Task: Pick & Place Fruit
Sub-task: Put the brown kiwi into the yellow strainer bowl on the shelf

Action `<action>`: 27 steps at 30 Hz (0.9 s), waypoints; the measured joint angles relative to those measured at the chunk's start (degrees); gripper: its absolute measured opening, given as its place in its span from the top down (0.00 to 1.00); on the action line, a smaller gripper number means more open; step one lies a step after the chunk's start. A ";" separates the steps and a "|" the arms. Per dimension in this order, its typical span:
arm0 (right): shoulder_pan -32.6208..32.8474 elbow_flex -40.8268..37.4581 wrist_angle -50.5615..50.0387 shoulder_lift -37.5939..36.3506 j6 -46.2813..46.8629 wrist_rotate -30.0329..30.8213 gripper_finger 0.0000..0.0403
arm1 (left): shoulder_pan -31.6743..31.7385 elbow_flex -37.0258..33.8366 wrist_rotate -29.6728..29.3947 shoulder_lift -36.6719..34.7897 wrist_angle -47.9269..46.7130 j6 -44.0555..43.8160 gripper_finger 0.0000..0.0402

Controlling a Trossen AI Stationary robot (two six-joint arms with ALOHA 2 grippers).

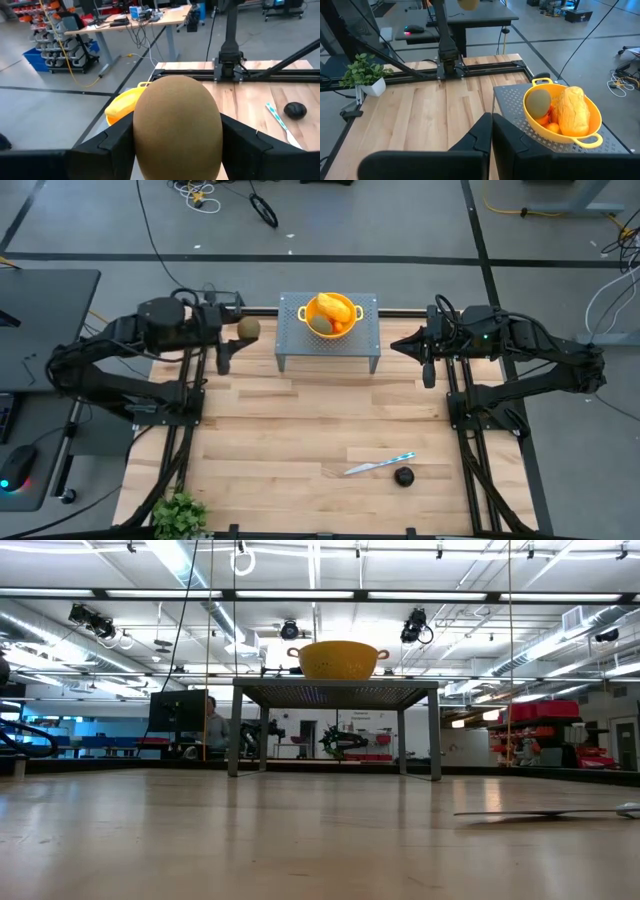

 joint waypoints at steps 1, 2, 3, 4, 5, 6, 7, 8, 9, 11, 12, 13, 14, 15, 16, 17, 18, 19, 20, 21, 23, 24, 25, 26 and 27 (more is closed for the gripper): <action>0.01 0.00 0.00 0.00 0.00 0.00 0.95 | 0.00 0.02 0.17 0.47 0.38 0.57 0.42; 0.00 0.00 0.00 0.00 0.00 0.00 0.95 | 0.00 0.02 0.20 1.11 0.74 0.89 0.41; 0.00 0.00 0.01 0.00 0.00 0.18 0.95 | 0.00 0.02 0.20 1.83 1.45 0.99 0.41; 0.01 0.00 0.12 0.00 0.01 0.53 0.95 | 0.00 0.02 0.21 2.62 2.32 1.00 0.41; 0.00 0.00 0.20 0.00 0.00 0.68 0.95 | 0.00 0.02 0.32 3.41 3.21 1.05 0.41; -0.01 0.00 0.17 0.00 0.00 0.77 0.95 | 0.00 0.02 0.63 4.20 4.10 1.39 0.41; -0.01 0.00 0.17 0.00 0.00 0.79 0.95 | 0.00 0.02 1.13 4.94 5.08 1.94 0.41; 0.01 0.00 0.17 0.00 0.00 0.81 0.95 | 0.00 0.02 1.41 5.64 6.06 2.38 0.41; -0.01 0.00 0.17 0.00 0.00 0.81 0.95 | 0.00 0.02 1.52 6.35 7.07 2.38 0.41; -0.01 0.00 0.17 0.00 0.00 0.81 0.95 | -0.02 0.02 1.58 7.74 9.57 1.90 0.41; -0.01 0.00 0.17 0.00 0.00 0.81 0.95 | -0.02 0.02 1.58 8.40 10.88 1.30 0.41; 0.00 0.00 0.17 0.00 0.00 0.81 0.95 | -0.02 0.02 1.60 9.03 11.92 0.98 0.41; 0.01 0.00 0.17 0.00 0.00 0.82 0.95 | -0.02 0.02 1.69 9.57 12.81 0.74 0.41; 0.01 0.00 0.17 0.00 0.00 0.82 0.95 | -0.02 0.02 1.77 10.05 13.68 0.44 0.41; 0.01 0.00 0.16 0.00 0.01 0.83 0.95 | -0.02 0.02 1.77 10.46 14.39 -0.08 0.41; -0.01 0.00 0.15 0.00 0.00 0.83 0.95 | -0.02 0.02 1.77 10.86 15.05 -0.42 0.41; -0.01 0.00 0.15 0.00 0.00 0.74 0.95 | -0.02 0.02 1.79 11.23 15.62 -0.87 0.41; 0.01 0.00 0.15 0.00 0.04 0.41 0.95 | -0.02 0.02 1.79 11.76 16.37 -1.66 0.41; 0.00 0.00 0.15 0.00 0.15 0.14 0.95 | -0.02 0.02 1.75 12.20 17.25 -2.19 0.42; -0.01 0.00 0.15 0.00 0.50 0.04 0.95 | -0.02 0.02 1.64 12.70 17.76 -3.09 0.42; 0.00 0.00 0.13 0.00 0.63 -0.03 0.95 | -0.02 0.02 1.12 13.70 19.02 -4.50 0.41; -0.01 0.00 0.13 0.00 0.63 -0.04 0.95 | -0.02 0.02 1.10 14.18 19.76 -5.12 0.41; 0.01 0.00 0.09 0.00 0.63 -0.06 0.95 | -0.02 0.02 1.10 14.55 19.92 -5.72 0.41; 0.01 0.00 0.06 0.00 0.58 -0.07 0.95 | -0.02 0.02 1.10 14.85 20.19 -6.24 0.41; -0.01 0.00 -0.01 0.00 0.52 -0.07 0.95 | -0.02 0.02 1.10 15.21 20.64 -6.55 0.41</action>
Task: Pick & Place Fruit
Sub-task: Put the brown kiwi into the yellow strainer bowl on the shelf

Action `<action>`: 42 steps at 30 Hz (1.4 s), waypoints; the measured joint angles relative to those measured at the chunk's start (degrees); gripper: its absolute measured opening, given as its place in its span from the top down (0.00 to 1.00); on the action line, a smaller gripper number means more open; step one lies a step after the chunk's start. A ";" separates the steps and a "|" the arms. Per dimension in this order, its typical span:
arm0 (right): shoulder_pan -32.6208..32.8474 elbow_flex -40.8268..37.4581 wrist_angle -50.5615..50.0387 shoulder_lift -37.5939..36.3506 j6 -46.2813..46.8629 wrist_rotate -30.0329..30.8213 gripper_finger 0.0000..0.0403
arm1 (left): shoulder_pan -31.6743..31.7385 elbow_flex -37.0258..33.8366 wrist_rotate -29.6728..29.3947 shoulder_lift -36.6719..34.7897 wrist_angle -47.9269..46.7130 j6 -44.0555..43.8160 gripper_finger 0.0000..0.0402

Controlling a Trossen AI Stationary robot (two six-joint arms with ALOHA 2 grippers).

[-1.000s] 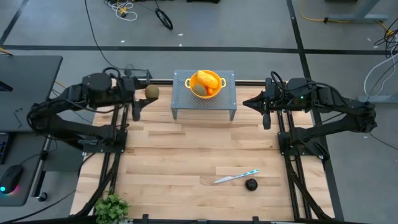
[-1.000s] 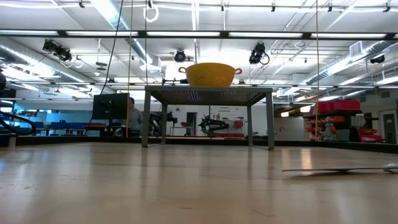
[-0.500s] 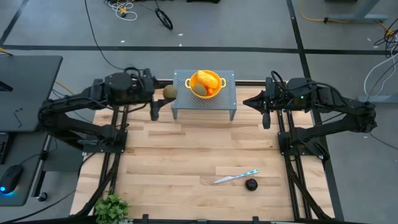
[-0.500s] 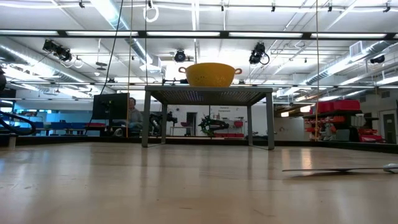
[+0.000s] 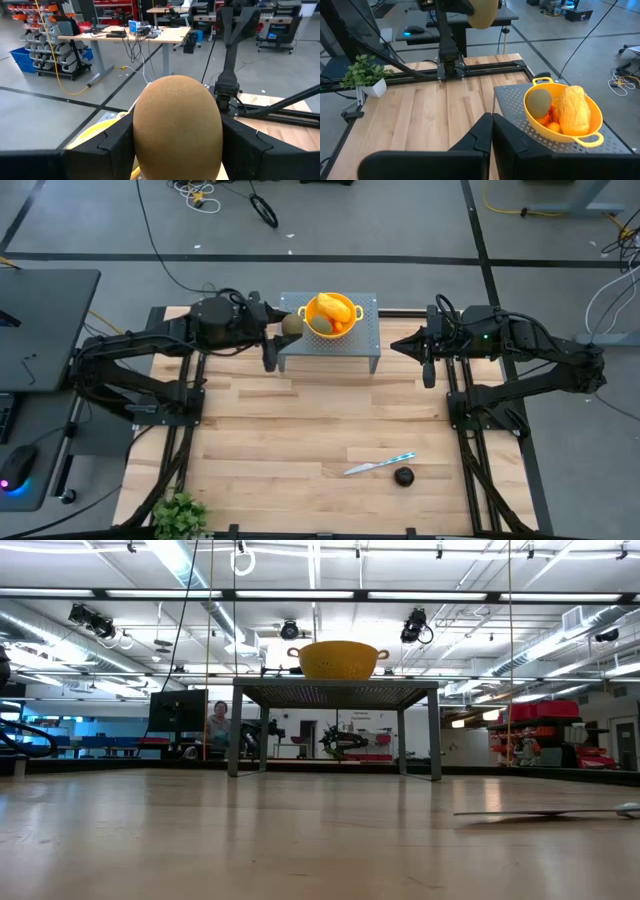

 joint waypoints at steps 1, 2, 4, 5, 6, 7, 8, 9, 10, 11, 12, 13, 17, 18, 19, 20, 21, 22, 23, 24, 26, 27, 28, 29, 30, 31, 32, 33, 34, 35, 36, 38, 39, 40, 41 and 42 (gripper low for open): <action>0.02 0.00 -0.15 0.00 0.00 0.00 0.95 | 0.00 0.00 -0.02 0.26 0.18 -0.25 0.41; 0.00 0.00 -0.25 0.00 -0.02 -0.02 0.95 | 0.00 0.00 -0.02 0.36 -0.18 -0.50 0.42; 0.01 0.00 -0.27 0.00 -0.03 -0.02 0.95 | 0.00 0.00 -0.30 0.87 0.29 -0.77 0.42; 0.00 0.00 -0.27 0.00 -0.04 -0.02 0.95 | 0.00 0.00 -0.44 1.09 0.80 -0.67 0.42; 0.01 0.00 -0.27 0.01 -0.04 -0.04 0.95 | 0.00 -0.01 -0.42 1.20 0.79 -0.46 0.42; 0.02 0.00 -0.27 0.02 -0.04 -0.04 0.95 | 0.00 -0.02 -0.44 1.24 0.98 -0.39 0.42; 0.00 0.00 -0.27 0.02 -0.04 -0.04 0.95 | 0.02 -0.02 -0.44 1.23 1.84 -0.21 0.42; 0.01 0.00 -0.27 0.02 -0.04 -0.02 0.95 | 0.05 -0.02 -0.46 1.17 2.77 0.08 0.41; 0.00 0.00 -0.27 0.02 -0.04 -0.02 0.95 | 0.13 0.00 -0.48 1.23 3.37 0.37 0.41; 0.00 0.00 -0.27 0.02 0.01 -0.04 0.95 | 0.25 0.00 -0.50 1.65 4.03 0.50 0.41; 0.00 0.00 -0.27 0.02 0.19 -0.02 0.95 | 0.45 0.00 -0.48 1.94 4.86 0.54 0.41; 0.02 0.00 -0.27 0.02 0.60 -0.02 0.95 | 0.80 -0.01 -0.49 2.21 5.05 0.80 0.42; 0.02 0.00 -0.18 0.02 1.45 0.00 0.95 | 2.36 0.04 -0.48 4.35 9.39 4.29 0.43; 0.00 0.00 -0.13 0.02 1.45 0.00 0.95 | 2.82 0.04 -0.19 5.14 10.72 5.08 0.42; 0.00 0.00 -0.06 0.02 1.45 0.01 0.95 | 3.26 0.04 0.52 6.01 11.77 6.21 0.42; 0.00 0.00 -0.08 0.02 1.45 0.00 0.95 | 3.64 0.04 1.35 6.84 12.75 6.86 0.42; 0.00 0.00 -0.07 0.02 1.45 0.03 0.95 | 4.15 0.02 2.05 7.55 13.70 7.61 0.42; 0.00 0.00 -0.07 0.02 1.45 0.03 0.95 | 4.65 0.00 2.52 8.20 14.76 8.13 0.42; 0.00 0.00 -0.07 0.02 1.45 0.03 0.95 | 5.11 0.00 3.16 8.75 16.34 8.35 0.42; 0.01 0.00 -0.07 0.02 1.45 0.03 0.95 | 5.66 0.00 4.11 9.27 17.45 8.30 0.42; 0.00 0.00 -0.07 0.02 1.45 0.03 0.95 | 6.71 0.00 6.36 10.24 19.43 7.87 0.43; 0.00 0.00 -0.07 0.02 1.45 0.04 0.95 | 7.23 0.00 7.40 10.66 19.97 7.86 0.43; 0.00 0.00 -0.08 0.02 1.45 0.03 0.95 | 7.64 0.00 7.97 10.98 20.16 7.86 0.43; 0.00 0.00 -0.12 0.02 1.47 0.05 0.95 | 8.03 0.00 8.08 11.40 20.78 7.70 0.42; 0.00 0.00 -0.12 0.02 1.45 0.05 0.95 | 8.37 0.00 8.23 11.59 21.16 7.49 0.42; 0.02 0.00 -0.14 0.02 1.47 0.05 0.95 | 8.85 -0.01 8.58 11.62 20.73 7.30 0.42; 0.00 0.00 -0.12 0.02 1.47 0.03 0.95 | 9.31 -0.02 9.21 11.63 20.80 7.20 0.42; 0.00 0.00 -0.12 0.02 1.59 0.05 0.95 | 9.58 0.00 9.74 11.95 21.13 7.27 0.42; 0.01 0.00 -0.12 0.02 2.05 0.07 0.95 | 9.64 0.04 9.94 12.34 21.86 7.39 0.42; 0.02 0.00 -0.13 0.02 2.74 0.05 0.95 | 10.03 0.03 10.01 12.54 21.56 7.40 0.42; 0.01 0.00 -0.12 0.02 3.10 0.07 0.95 | 10.53 -0.06 10.12 12.67 21.09 7.44 0.42; 0.00 0.00 -0.09 0.19 3.58 0.20 0.95 | 10.84 0.03 10.19 13.83 22.77 7.80 0.42; 0.00 -0.01 -0.09 0.28 3.59 0.48 0.95 | 10.97 0.14 10.57 14.23 22.96 7.82 0.42; 0.02 -0.02 -0.09 0.41 3.59 0.62 0.95 | 11.51 -0.04 11.14 14.41 21.93 7.81 0.42; 0.00 -0.02 0.08 0.57 3.59 0.66 0.95 | 11.90 -0.11 11.39 15.09 21.91 7.91 0.42; 0.00 -0.02 0.15 0.63 3.59 0.66 0.95 | 11.88 0.04 11.59 16.16 23.46 8.29 0.42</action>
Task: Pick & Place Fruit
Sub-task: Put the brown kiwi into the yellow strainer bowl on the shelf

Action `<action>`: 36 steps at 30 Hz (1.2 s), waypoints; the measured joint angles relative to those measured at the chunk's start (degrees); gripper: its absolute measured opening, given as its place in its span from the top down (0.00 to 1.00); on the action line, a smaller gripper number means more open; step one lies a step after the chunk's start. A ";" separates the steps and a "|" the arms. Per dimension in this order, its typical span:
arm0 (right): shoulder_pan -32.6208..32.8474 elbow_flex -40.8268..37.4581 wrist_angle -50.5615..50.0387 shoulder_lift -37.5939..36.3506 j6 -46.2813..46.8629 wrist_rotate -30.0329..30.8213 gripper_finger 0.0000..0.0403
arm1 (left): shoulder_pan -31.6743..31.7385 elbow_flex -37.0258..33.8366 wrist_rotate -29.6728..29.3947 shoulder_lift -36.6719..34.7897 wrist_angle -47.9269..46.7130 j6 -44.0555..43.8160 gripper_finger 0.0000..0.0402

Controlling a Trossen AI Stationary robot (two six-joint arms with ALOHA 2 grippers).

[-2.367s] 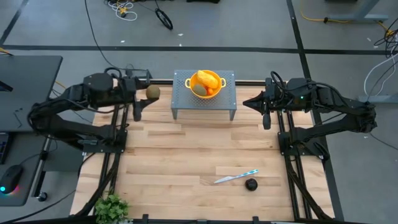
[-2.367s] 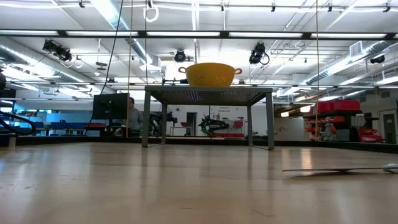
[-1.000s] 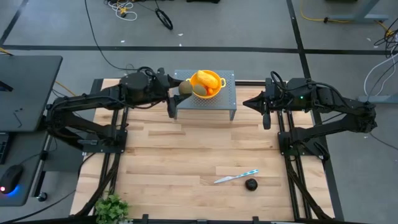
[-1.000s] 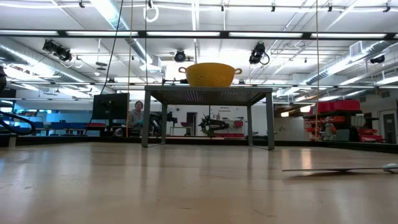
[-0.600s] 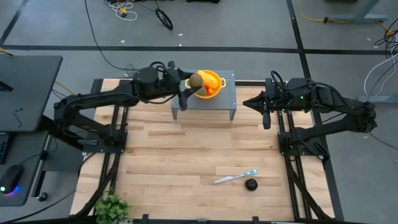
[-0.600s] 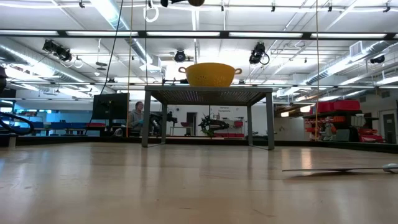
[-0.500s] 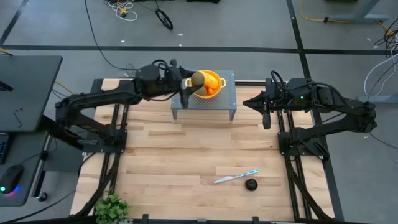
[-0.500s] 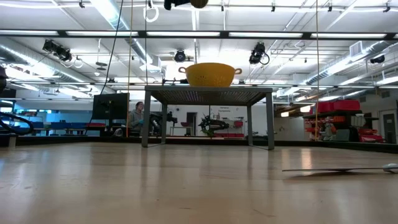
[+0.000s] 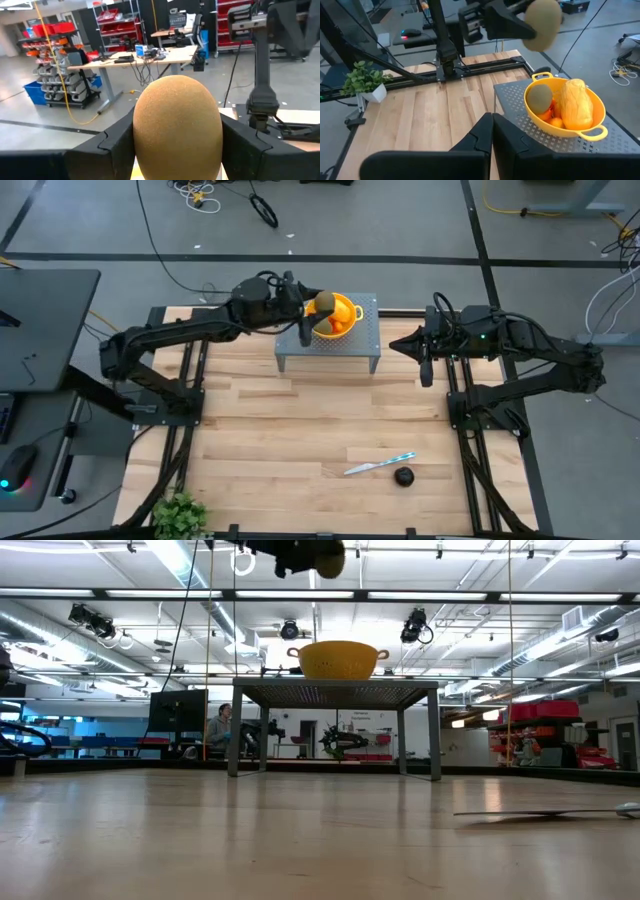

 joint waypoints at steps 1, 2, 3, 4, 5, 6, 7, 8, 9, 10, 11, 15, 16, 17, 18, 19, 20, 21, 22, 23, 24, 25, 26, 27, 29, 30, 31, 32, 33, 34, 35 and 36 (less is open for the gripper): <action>-0.08 0.00 -0.06 0.10 0.00 0.02 0.95 | 0.00 0.06 0.73 0.62 -0.08 -0.05 0.42; -0.09 0.00 -0.03 0.35 0.00 0.23 0.95 | 0.39 -0.08 1.19 1.15 -0.98 -0.47 0.42; -0.11 0.00 0.09 0.49 0.00 0.42 0.95 | 0.66 -0.10 1.49 1.99 -0.61 -0.70 0.42; -0.11 0.00 -0.01 0.61 -0.01 0.44 0.95 | 0.78 -0.10 1.97 2.86 -0.41 -0.73 0.43; -0.11 0.00 -0.09 0.74 0.00 0.45 0.95 | 0.86 -0.10 2.36 3.76 -0.42 -0.74 0.43; -0.11 0.00 0.04 0.91 0.00 0.46 0.95 | 1.05 -0.10 2.58 4.59 -0.43 -0.75 0.43; -0.11 0.00 0.08 1.02 0.00 0.47 0.95 | 1.24 -0.10 2.91 5.26 -0.90 -0.75 0.42; -0.11 0.00 -0.02 1.12 0.00 0.46 0.95 | 1.32 -0.10 3.33 6.01 -0.73 -0.71 0.42; -0.11 0.00 -0.02 1.27 0.00 0.48 0.95 | 1.33 -0.07 3.80 6.69 -0.26 -0.71 0.42; -0.11 0.00 0.00 1.39 0.00 0.48 0.95 | 1.43 -0.06 4.25 7.27 -0.47 -0.92 0.42; -0.11 0.00 0.00 1.50 0.00 0.46 0.95 | 1.56 -0.06 4.59 7.94 -0.61 -1.10 0.42; -0.11 0.00 0.02 1.62 0.00 0.49 0.95 | 1.86 -0.06 5.37 9.64 -0.68 -0.99 0.42; -0.11 0.00 0.01 1.65 0.00 0.52 0.95 | 1.93 -0.06 5.38 9.95 -0.60 -0.84 0.42; -0.11 0.00 0.01 1.70 0.00 0.52 0.95 | 1.97 -0.06 5.37 10.21 -0.26 -0.63 0.42; -0.11 0.00 0.00 1.73 0.00 0.52 0.95 | 2.10 -0.06 5.28 10.29 -0.64 -0.60 0.42; -0.11 0.00 0.01 1.70 0.00 0.52 0.95 | 2.27 -0.06 5.09 10.32 -0.74 -0.51 0.42; -0.11 0.00 0.02 1.70 0.00 0.55 0.95 | 2.35 -0.06 4.98 10.32 -0.53 -0.33 0.42; -0.11 0.00 0.01 1.73 0.00 0.59 0.95 | 2.44 -0.06 4.93 10.31 -0.36 0.15 0.42; -0.11 0.00 0.02 1.75 0.00 0.90 0.95 | 2.53 -0.06 4.63 10.30 -0.32 0.87 0.42; -0.11 0.00 0.00 1.77 0.00 1.43 0.95 | 2.61 -0.06 4.01 10.30 -0.44 1.34 0.42; -0.11 0.00 0.00 1.75 0.01 1.76 0.95 | 2.70 -0.06 3.00 10.30 -0.55 2.05 0.42; -0.11 0.00 0.00 1.75 0.00 1.98 0.95 | 2.72 -0.06 2.14 10.30 -0.54 2.66 0.42; -0.11 0.00 0.02 1.75 0.00 2.01 0.95 | 2.81 -0.06 1.45 10.30 -0.50 3.48 0.42; -0.12 0.00 0.00 1.75 0.00 2.01 0.95 | 2.84 -0.06 1.15 10.30 -0.52 4.11 0.41; -0.11 0.00 0.01 1.75 0.00 2.01 0.95 | 2.87 -0.06 0.98 10.30 -0.60 5.08 0.41; -0.11 0.00 0.01 1.75 0.00 2.01 0.95 | 2.87 -0.06 0.90 10.30 -0.57 5.25 0.40; -0.11 0.00 0.02 1.75 0.00 2.01 0.95 | 2.87 -0.06 0.87 10.30 -0.53 5.34 0.40; -0.11 0.00 0.01 1.75 0.00 2.01 0.95 | 2.87 -0.06 0.87 10.30 -0.56 5.35 0.40; -0.11 0.00 0.01 1.75 0.00 2.01 0.95 | 2.87 -0.06 0.87 10.30 -0.60 5.35 0.41; -0.11 0.00 0.01 1.75 0.00 2.01 0.95 | 2.87 -0.06 0.87 10.30 -0.58 5.35 0.41; -0.11 0.00 0.00 1.75 0.00 2.01 0.95 | 2.87 -0.06 0.87 10.30 -0.56 5.35 0.41; -0.11 0.00 0.00 1.75 0.00 2.01 0.95 | 2.87 -0.06 0.89 10.30 -0.56 5.35 0.41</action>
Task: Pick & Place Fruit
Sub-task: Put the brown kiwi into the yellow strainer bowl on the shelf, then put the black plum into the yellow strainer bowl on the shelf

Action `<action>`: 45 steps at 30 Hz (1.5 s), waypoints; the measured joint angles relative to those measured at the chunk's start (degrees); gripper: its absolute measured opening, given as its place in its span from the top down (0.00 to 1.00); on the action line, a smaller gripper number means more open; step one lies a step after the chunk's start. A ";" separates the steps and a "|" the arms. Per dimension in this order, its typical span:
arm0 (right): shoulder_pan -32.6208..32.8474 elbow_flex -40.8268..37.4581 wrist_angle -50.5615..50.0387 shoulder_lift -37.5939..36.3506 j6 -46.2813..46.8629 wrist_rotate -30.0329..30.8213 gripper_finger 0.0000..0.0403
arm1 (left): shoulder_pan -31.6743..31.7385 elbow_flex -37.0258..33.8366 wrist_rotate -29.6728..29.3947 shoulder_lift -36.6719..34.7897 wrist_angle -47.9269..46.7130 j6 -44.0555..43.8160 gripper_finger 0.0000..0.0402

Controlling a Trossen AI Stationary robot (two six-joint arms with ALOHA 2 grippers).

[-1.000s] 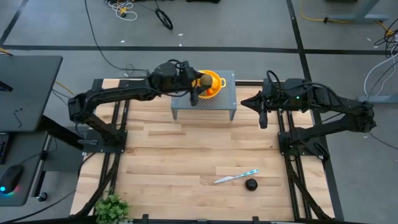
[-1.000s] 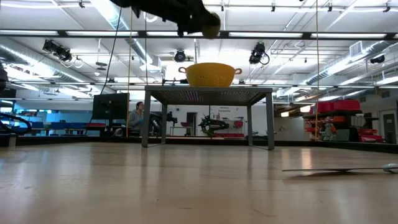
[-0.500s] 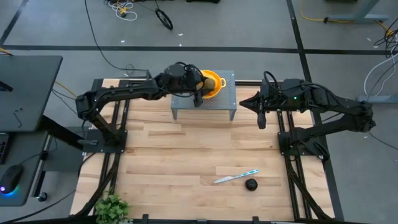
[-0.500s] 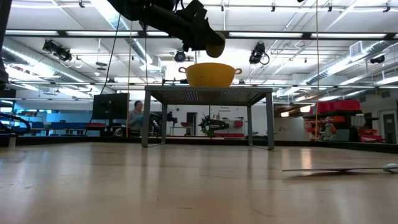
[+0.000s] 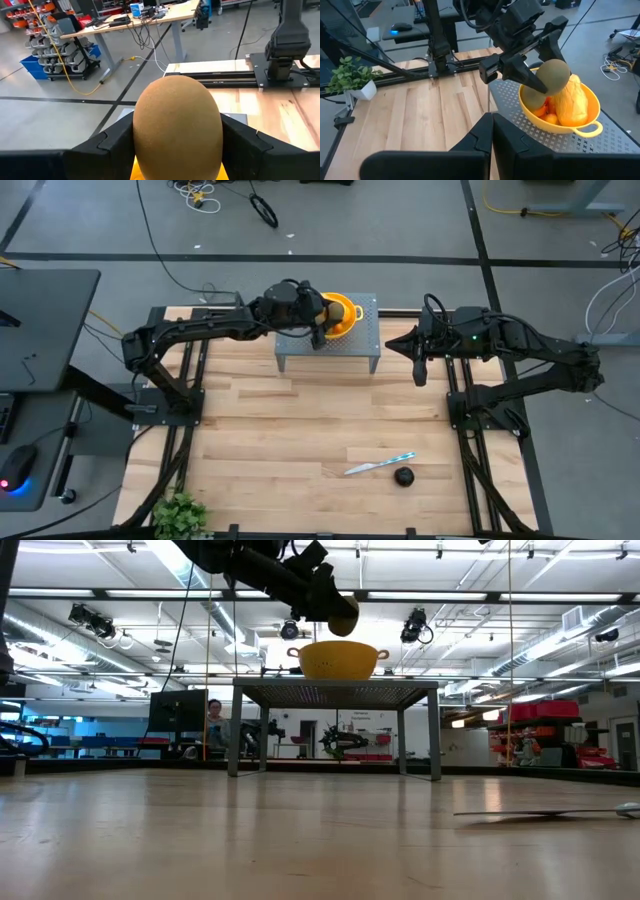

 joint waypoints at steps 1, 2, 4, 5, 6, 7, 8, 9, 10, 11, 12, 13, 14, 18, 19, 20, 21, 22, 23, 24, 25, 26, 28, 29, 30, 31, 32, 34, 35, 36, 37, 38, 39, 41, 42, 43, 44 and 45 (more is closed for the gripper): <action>0.00 0.00 0.02 0.00 0.00 0.00 0.95 | 0.00 0.00 0.01 0.00 -0.02 0.03 0.40; 0.00 0.00 0.00 0.00 0.00 0.00 0.95 | 0.00 0.00 -0.01 0.00 -0.05 0.42 0.40; -0.01 0.00 0.02 0.00 0.00 0.00 0.95 | 0.00 0.00 -0.03 -0.02 -0.31 2.40 0.38; 0.00 0.00 0.00 0.00 0.00 0.00 0.95 | 0.00 0.00 -0.04 -0.02 -0.32 3.40 0.37; 0.00 0.00 0.01 0.00 0.00 0.00 0.95 | 0.00 0.00 -0.04 -0.02 -0.37 4.50 0.35; 0.00 0.00 0.00 0.00 0.00 0.00 0.95 | 0.00 0.00 -0.06 -0.02 -0.31 4.94 0.34; 0.00 0.00 0.00 0.00 0.00 0.00 0.95 | 0.00 0.00 -0.06 -0.02 -0.33 5.20 0.33; 0.00 0.00 0.02 0.00 0.00 0.00 0.95 | -0.02 0.00 -0.04 -0.02 -0.33 5.19 0.32; 0.00 0.00 0.02 0.00 0.00 -0.01 0.95 | -0.02 0.00 -0.02 -0.02 -0.34 4.98 0.31; 0.00 0.00 0.01 0.00 0.00 -0.02 0.95 | -0.01 0.00 -0.02 -0.02 -0.35 4.84 0.30; 0.00 0.00 0.00 0.00 0.00 -0.04 0.95 | 0.00 0.00 -0.04 -0.02 -0.34 4.75 0.29; 0.00 0.00 0.00 0.00 0.00 -0.04 0.95 | 0.00 0.00 -0.04 -0.02 -0.35 4.74 0.28; -0.01 0.00 0.00 0.00 0.00 -0.04 0.95 | 0.00 0.00 -0.04 -0.02 -0.35 4.72 0.27; 0.00 0.00 0.00 0.00 -0.01 -0.07 0.95 | 0.00 0.00 -0.04 -0.02 -0.37 4.64 0.23; 0.00 0.00 0.00 0.00 0.00 -0.07 0.95 | 0.00 0.00 -0.04 -0.04 -0.39 4.47 0.22; 0.00 0.00 0.02 0.00 0.00 -0.07 0.95 | 0.00 0.00 -0.10 -0.04 -0.39 4.40 0.22; 0.00 0.00 0.00 0.00 -0.02 -0.07 0.95 | 0.00 0.00 -0.27 -0.06 -0.45 4.39 0.22; 0.00 0.00 0.01 0.00 0.00 -0.09 0.95 | 0.00 0.00 -0.44 -0.07 -0.46 4.42 0.22; 0.00 0.00 0.00 0.00 0.00 -0.09 0.95 | 0.00 0.00 -0.48 -0.07 -0.43 4.39 0.22; 0.00 0.00 0.00 0.00 0.00 -0.09 0.95 | 0.00 0.00 -0.50 -0.07 -0.38 4.34 0.22; -0.01 0.00 0.01 0.00 0.00 -0.09 0.95 | -0.02 0.00 -0.57 -0.18 -0.38 4.05 0.22; -0.01 0.00 0.01 0.00 0.00 -0.09 0.95 | -0.04 0.00 -0.79 -0.56 -0.75 3.08 0.22; 0.00 0.00 0.00 0.00 0.00 -0.11 0.95 | -0.26 0.00 -1.73 -1.52 -0.49 1.13 0.23; 0.00 0.00 0.00 0.00 0.00 -0.11 0.95 | -0.28 0.00 -1.83 -2.23 -0.62 -0.08 0.24; 0.00 0.00 0.00 0.00 0.00 -0.11 0.95 | -0.36 0.00 -1.93 -2.91 -0.58 -1.25 0.24; -0.01 0.00 0.00 0.00 0.00 -0.11 0.95 | -0.40 0.00 -1.99 -3.67 -0.74 -2.48 0.25; -0.01 0.00 0.00 0.00 -0.01 -0.11 0.95 | -0.46 0.00 -1.98 -4.38 -0.67 -3.48 0.26; 0.00 0.00 0.00 0.00 -0.01 -0.11 0.95 | -0.52 0.00 -2.00 -5.90 -0.69 -5.28 0.28; -0.01 0.00 0.00 0.00 -0.01 -0.11 0.95 | -0.52 0.00 -1.98 -6.66 -0.66 -5.86 0.29; 0.00 0.00 0.00 0.00 -0.01 -0.11 0.95 | -0.52 0.00 -1.98 -7.38 -0.61 -6.11 0.29; 0.00 0.00 0.00 0.00 -0.02 -0.11 0.95 | -0.52 0.00 -1.98 -8.10 -0.67 -6.18 0.30; 0.00 0.00 0.00 0.00 -0.02 -0.08 0.95 | -0.52 0.00 -1.98 -8.71 -0.60 -6.23 0.31; 0.00 0.00 0.00 0.00 -0.02 0.05 0.95 | -0.54 0.00 -1.98 -9.27 -0.56 -6.25 0.32; 0.00 0.00 0.00 0.00 -0.04 0.63 0.95 | -0.55 0.00 -1.98 -10.19 -0.66 -6.51 0.34; 0.00 0.00 0.00 0.00 -0.12 0.69 0.95 | -0.55 0.00 -1.98 -10.65 -0.68 -7.03 0.35; -0.02 0.00 0.00 0.00 -0.19 0.83 0.95 | -0.56 0.00 -1.97 -11.04 -0.70 -7.64 0.35; -0.02 0.00 0.00 0.00 -0.20 0.83 0.95 | -0.59 0.00 -1.96 -11.44 -0.75 -8.34 0.36; -0.02 0.00 0.00 0.00 -0.19 0.83 0.95 | -0.59 0.00 -1.96 -11.86 -0.86 -9.07 0.37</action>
